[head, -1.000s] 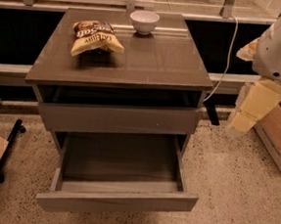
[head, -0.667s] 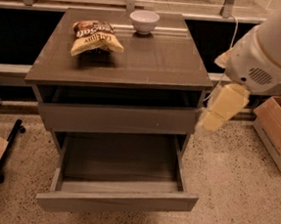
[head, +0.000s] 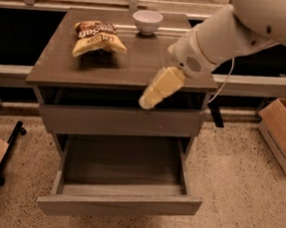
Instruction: Place brown chip bag into middle drawer
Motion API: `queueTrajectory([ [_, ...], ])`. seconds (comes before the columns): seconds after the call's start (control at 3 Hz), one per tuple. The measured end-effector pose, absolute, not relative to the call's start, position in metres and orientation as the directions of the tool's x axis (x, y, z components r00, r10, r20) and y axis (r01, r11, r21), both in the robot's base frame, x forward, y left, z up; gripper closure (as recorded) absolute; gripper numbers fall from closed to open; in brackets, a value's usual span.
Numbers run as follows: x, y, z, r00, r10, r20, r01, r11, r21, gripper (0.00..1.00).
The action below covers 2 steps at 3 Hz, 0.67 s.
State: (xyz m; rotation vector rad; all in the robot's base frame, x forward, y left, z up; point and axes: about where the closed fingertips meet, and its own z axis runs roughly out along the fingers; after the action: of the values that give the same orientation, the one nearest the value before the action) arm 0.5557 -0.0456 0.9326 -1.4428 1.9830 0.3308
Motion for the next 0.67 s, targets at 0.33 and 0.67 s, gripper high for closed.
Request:
queueTrajectory([
  [0.33,0.5597,-0.0436,0.9313,-0.177,-0.748,-0.64,-0.916,0.363,-0.172,0.0],
  [0.67,0.5584,-0.0432,0.9299,-0.189,-0.743,-0.642,-0.914,0.373,-0.162,0.0],
])
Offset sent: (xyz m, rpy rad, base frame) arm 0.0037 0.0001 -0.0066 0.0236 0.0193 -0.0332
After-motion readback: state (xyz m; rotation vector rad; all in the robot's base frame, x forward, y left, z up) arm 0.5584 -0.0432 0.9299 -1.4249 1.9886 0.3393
